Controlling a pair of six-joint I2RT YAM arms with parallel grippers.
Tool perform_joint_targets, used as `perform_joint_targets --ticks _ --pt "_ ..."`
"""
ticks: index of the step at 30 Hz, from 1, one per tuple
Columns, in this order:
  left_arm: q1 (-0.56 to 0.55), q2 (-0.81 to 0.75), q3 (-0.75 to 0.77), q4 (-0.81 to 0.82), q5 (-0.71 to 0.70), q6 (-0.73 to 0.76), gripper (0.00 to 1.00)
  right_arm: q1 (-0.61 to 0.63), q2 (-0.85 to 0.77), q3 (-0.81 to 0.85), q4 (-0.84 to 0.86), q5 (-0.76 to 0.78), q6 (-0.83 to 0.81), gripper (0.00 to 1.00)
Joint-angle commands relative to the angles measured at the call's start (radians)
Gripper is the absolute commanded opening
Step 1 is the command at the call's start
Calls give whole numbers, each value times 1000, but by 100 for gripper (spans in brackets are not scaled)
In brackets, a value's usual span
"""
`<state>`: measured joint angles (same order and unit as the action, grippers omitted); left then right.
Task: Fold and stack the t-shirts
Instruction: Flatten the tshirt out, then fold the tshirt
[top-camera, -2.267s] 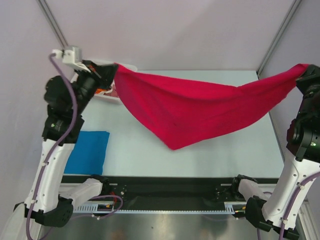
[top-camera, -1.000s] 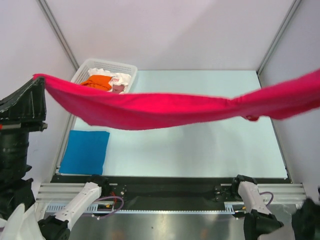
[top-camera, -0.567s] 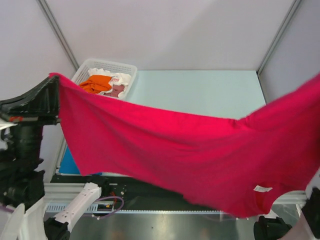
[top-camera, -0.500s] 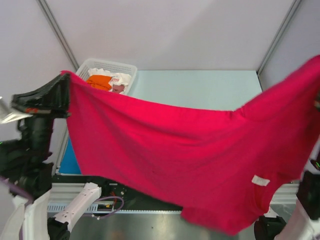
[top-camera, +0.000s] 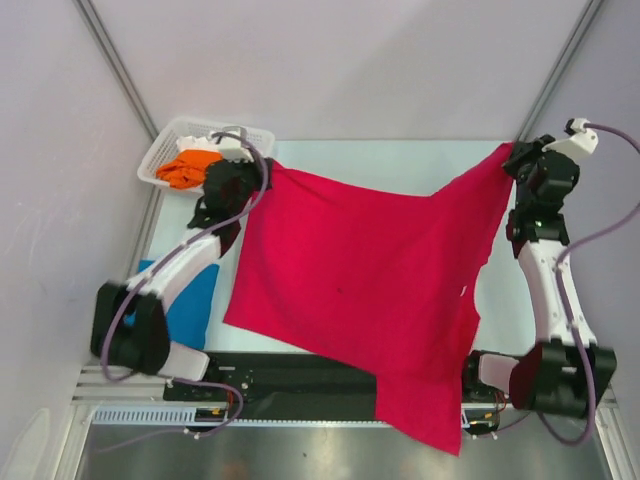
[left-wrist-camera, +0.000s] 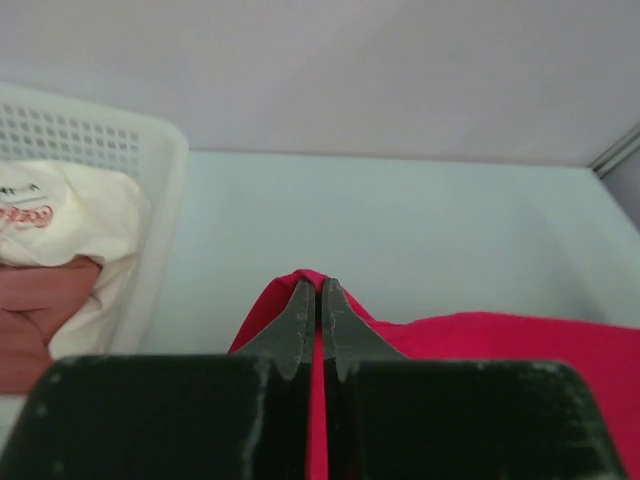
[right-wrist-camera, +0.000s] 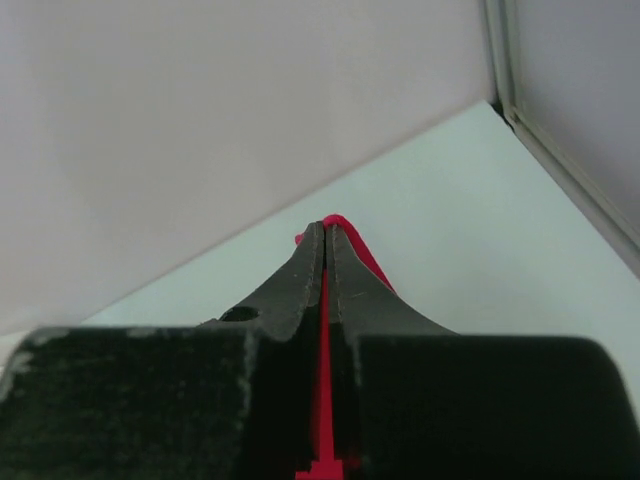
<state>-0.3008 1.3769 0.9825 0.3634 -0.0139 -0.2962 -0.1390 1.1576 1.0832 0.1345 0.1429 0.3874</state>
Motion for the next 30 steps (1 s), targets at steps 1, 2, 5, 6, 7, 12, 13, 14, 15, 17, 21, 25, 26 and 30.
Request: perform_joint_targets --ticks 1,2,5,6,7,12,13,14,15,17,21,25,26,30 --pt "-1 173 92 250 -9 -6 0 -54 138 -26 315 -22 -7 0" --pt "-1 232 116 262 -14 -18 0 -60 184 -19 351 -25 -10 0" --pt "-3 434 234 272 -6 -35 0 -79 329 9 413 -48 -9 0" --pt "-3 476 264 275 -4 -40 0 -82 361 23 422 -71 -5 0" --pt "-3 554 312 278 -3 -41 0 -83 396 49 438 -81 -8 0" --pt "-1 708 441 267 -14 -58 0 -82 542 92 468 -109 -30 0" --pt "0 727 468 285 -12 -58 0 -82 551 90 479 -112 -27 0" --pt "2 769 484 287 -12 -57 0 -82 562 86 484 -112 -24 0" --pt "3 789 505 276 -11 -55 0 -82 573 83 488 -115 -18 0" --pt "9 842 557 267 -5 -58 0 -82 580 67 507 -120 1 0" --pt "29 898 611 252 35 -93 0 -77 570 47 478 -98 18 0" --pt "48 912 645 243 51 -126 1 -77 506 24 392 -72 41 0" --pt "51 912 650 236 63 -132 1 -77 492 23 369 -66 42 0" --pt "58 895 616 252 87 -176 1 -79 413 3 251 -48 71 0"
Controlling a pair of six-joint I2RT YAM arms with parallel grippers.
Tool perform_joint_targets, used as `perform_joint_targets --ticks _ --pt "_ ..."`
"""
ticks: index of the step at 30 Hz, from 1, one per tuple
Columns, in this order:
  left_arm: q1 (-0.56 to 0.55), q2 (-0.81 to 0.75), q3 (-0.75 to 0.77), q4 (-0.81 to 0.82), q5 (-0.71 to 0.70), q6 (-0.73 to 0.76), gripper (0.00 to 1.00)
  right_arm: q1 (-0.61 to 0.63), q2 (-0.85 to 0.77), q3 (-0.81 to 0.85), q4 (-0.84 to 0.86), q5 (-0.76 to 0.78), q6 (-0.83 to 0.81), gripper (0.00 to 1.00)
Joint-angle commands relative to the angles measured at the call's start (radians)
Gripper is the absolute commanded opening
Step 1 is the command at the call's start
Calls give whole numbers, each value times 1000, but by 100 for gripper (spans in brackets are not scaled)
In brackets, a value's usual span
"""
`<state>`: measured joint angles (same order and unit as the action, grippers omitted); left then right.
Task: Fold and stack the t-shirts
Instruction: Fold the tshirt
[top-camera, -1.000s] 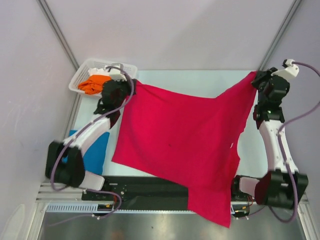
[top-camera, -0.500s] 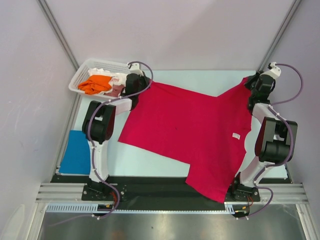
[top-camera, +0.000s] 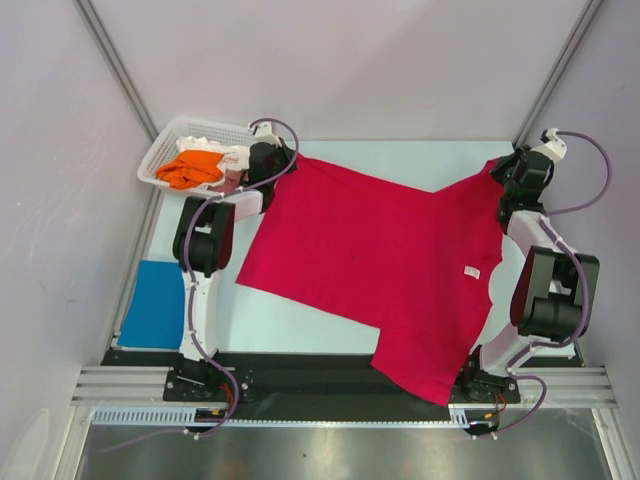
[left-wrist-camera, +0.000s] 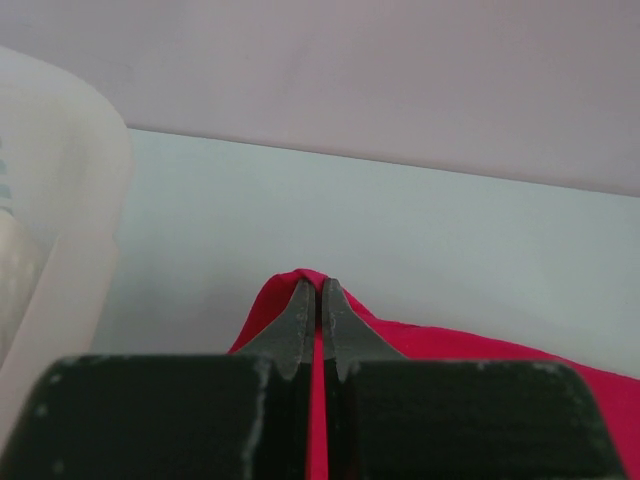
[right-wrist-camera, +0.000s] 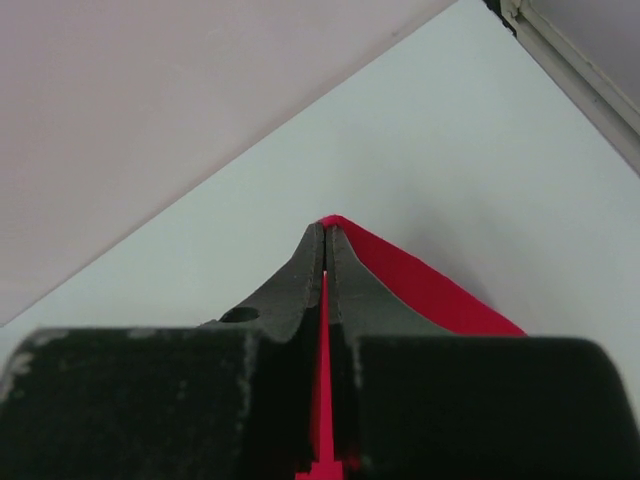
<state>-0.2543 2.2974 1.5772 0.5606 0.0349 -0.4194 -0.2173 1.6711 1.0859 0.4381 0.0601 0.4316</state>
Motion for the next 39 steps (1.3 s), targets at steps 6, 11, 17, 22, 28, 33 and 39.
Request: perform_joint_targets --ticks 6,11,17,22,28,33,39 --pt "24 -50 9 -20 108 -111 1 12 -241 -44 -263 10 78 0" --pt "29 -79 -9 -91 140 -137 0 13 -339 -92 -407 -11 105 0" --pt "50 -122 -48 -174 174 -171 0 10 -439 -179 -527 -22 101 0" --pt "75 -133 -27 -277 220 -182 0 10 -534 -222 -614 -26 93 0" --pt "90 -133 -11 -367 263 -183 0 10 -614 -247 -733 -37 84 0" --pt "93 -138 -9 -407 276 -176 0 12 -718 -274 -832 -45 95 0" --pt "95 -145 -11 -439 278 -176 0 12 -800 -313 -892 -48 95 0"
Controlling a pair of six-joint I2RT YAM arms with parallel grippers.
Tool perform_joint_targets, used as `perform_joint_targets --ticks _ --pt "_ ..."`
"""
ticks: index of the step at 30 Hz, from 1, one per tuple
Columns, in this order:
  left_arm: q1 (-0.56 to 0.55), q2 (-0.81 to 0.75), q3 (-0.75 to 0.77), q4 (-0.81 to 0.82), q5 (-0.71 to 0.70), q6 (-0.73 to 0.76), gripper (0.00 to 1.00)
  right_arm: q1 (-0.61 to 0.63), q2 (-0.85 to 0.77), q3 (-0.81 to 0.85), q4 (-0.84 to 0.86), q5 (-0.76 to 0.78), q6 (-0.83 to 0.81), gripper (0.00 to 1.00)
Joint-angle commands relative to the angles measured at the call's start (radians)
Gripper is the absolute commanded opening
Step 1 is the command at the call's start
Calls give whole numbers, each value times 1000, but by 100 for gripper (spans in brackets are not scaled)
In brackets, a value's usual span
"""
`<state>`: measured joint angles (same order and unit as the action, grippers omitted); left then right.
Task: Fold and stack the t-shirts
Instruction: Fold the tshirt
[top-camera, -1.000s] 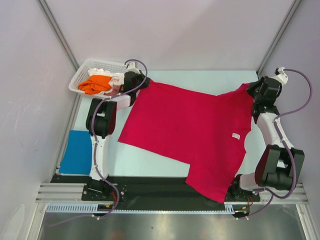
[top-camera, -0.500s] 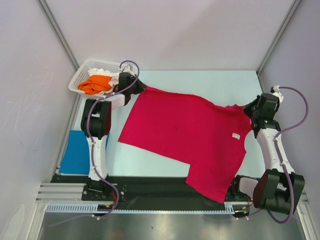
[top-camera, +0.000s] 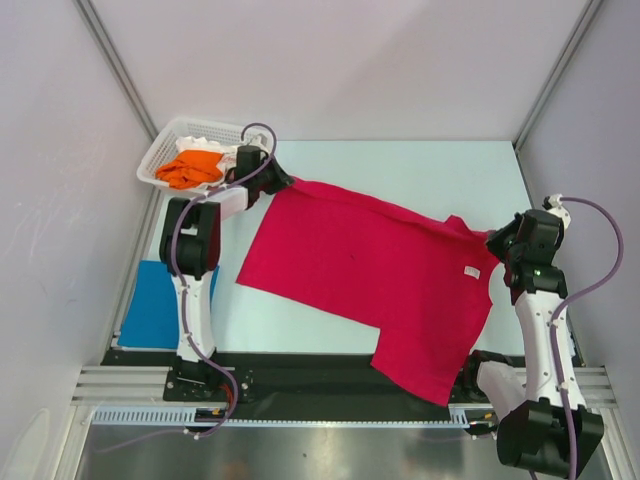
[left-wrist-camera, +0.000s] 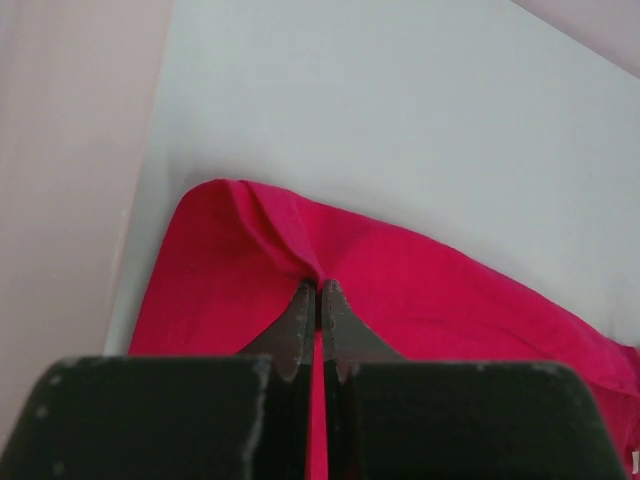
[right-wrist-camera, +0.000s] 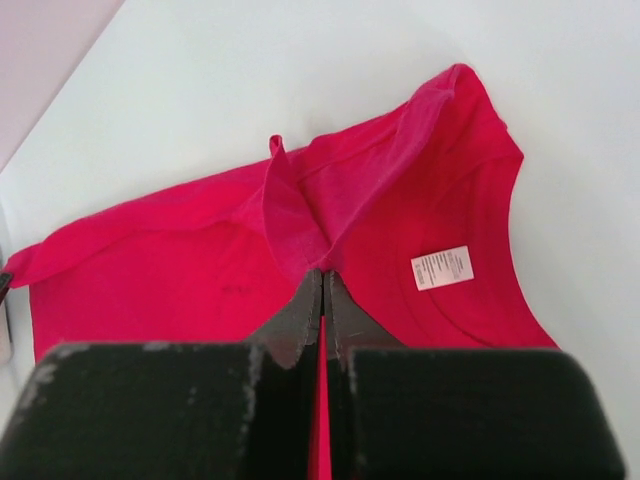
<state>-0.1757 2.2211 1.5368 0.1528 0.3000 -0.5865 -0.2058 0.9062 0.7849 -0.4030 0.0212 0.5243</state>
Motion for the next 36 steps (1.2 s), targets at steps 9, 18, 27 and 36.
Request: perform_joint_targets --ticks 9,18,27,36 --pt "31 -132 2 -59 -22 10 0 -1 -73 28 -135 13 -36 0" --pt "39 -166 -38 -94 -41 33 0 -3 -128 16 -212 20 -35 0" --pt "39 -175 -75 -131 -68 47 0 -1 -164 10 -275 -12 -3 0" --pt "39 -178 -78 -179 -102 60 0 0 -208 11 -361 29 65 0"
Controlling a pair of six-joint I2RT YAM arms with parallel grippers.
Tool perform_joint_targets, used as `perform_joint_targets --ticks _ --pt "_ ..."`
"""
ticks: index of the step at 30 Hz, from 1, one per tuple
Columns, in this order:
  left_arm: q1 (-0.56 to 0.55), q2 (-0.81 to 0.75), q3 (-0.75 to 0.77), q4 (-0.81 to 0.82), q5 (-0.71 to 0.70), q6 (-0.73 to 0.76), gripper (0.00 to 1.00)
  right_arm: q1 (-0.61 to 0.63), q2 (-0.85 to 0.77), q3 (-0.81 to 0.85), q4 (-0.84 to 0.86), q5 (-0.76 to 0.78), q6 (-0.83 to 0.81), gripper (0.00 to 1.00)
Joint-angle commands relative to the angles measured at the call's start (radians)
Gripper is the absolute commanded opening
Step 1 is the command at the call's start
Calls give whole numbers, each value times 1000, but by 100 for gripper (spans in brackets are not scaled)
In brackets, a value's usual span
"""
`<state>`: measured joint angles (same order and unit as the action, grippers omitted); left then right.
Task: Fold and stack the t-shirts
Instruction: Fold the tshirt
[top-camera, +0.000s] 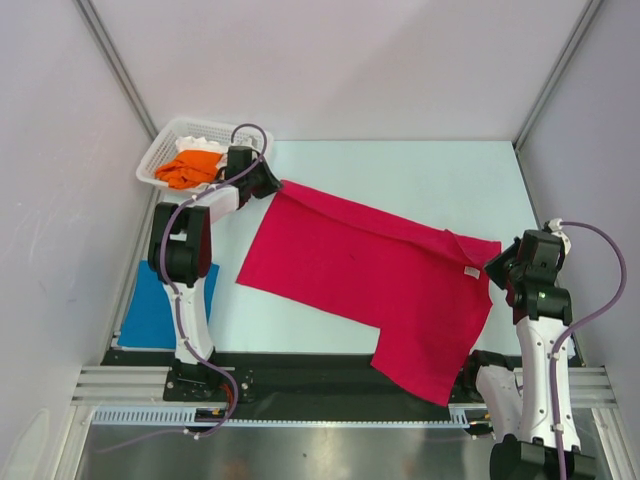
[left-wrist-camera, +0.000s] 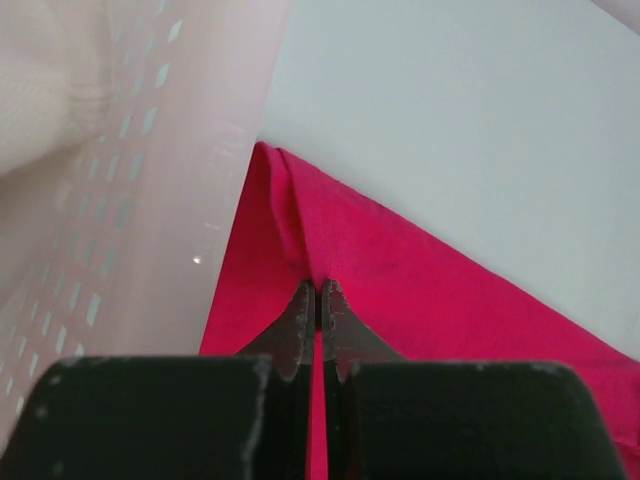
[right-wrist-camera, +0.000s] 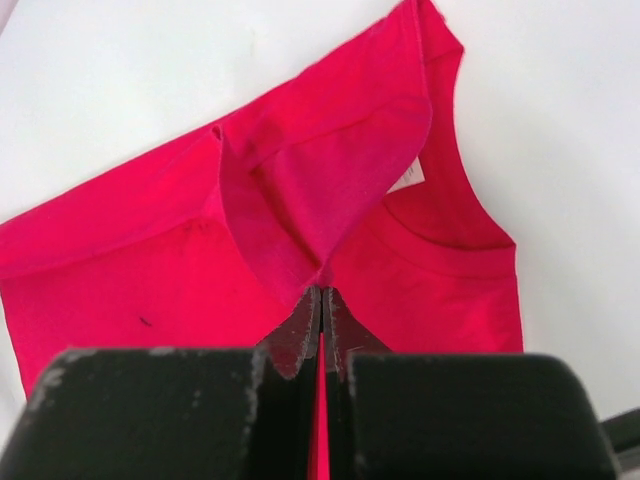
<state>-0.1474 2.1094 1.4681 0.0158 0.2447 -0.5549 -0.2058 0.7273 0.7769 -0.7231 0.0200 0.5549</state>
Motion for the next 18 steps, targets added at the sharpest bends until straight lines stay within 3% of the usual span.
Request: perform_joint_targets --ticks 1,18 --pt "11 -69 -9 -42 -51 30 0 0 -34 19 -44 47 42 0" --pt "11 -77 -49 -73 -87 33 0 0 -6 24 -124 141 92 0"
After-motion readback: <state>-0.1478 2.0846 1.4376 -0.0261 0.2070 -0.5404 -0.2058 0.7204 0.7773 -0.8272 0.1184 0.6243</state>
